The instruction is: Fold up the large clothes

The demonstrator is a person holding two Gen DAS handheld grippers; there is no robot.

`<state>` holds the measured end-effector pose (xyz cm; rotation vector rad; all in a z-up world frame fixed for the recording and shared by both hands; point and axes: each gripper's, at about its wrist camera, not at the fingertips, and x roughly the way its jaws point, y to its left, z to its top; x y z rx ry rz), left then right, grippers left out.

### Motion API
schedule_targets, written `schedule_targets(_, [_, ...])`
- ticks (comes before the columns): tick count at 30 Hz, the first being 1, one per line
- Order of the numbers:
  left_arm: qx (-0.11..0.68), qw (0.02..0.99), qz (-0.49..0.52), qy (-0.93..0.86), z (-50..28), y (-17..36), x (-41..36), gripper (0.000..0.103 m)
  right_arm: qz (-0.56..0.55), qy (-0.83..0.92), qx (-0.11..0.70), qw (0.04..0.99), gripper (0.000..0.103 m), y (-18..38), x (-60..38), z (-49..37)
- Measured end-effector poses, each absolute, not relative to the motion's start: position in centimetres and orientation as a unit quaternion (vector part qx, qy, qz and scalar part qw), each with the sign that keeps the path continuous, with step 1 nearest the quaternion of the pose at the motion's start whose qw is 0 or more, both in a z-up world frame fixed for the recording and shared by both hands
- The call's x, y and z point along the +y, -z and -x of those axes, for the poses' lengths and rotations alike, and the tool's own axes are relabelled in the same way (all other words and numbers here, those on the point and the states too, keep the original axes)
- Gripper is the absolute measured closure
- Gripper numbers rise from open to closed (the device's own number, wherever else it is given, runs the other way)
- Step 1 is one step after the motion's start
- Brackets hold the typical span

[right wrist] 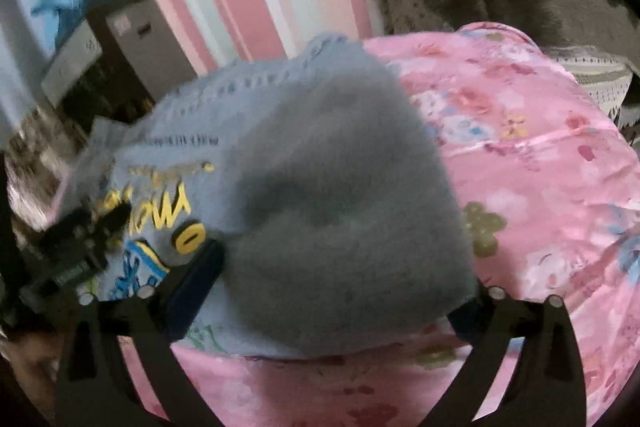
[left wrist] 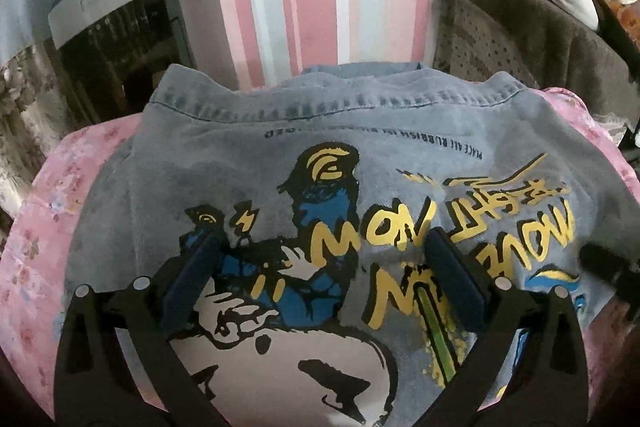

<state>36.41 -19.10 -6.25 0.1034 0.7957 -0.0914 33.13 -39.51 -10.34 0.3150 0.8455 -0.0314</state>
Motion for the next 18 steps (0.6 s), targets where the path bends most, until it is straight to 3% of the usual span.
schedule_targets(2, [0.387, 0.920, -0.050, 0.044, -36.5, 6.3, -19.0, 0.003, -0.157, 0.017, 0.409, 0.899, 0.001, 10.3, -39.4, -33.2])
schedule_targets(5, [0.389, 0.919, -0.048, 0.045, -36.5, 6.3, -19.1, 0.003, -0.162, 0.003, 0.409, 0.898, 0.008, 10.2, -38.4, -33.5])
schedule_targets(9, [0.392, 0.918, -0.035, 0.050, -36.6, 6.5, -18.8, 0.003, -0.162, 0.005, 0.411, 0.897, 0.020, 9.9, -37.6, -33.6])
schedule_targets(13, [0.392, 0.918, -0.028, 0.054, -36.7, 6.4, -18.6, 0.003, -0.172, 0.004, 0.396, 0.902, 0.044, 9.5, -37.5, -33.2])
schedule_targets(15, [0.392, 0.918, -0.019, 0.058, -36.7, 6.4, -18.4, 0.003, -0.165, 0.010, 0.383, 0.909, 0.050, 9.0, -37.3, -33.0])
schedule_targets(18, [0.390, 0.919, -0.014, 0.061, -36.6, 6.4, -18.3, 0.003, -0.160, 0.013, 0.370, 0.915, 0.050, 8.7, -37.3, -32.8])
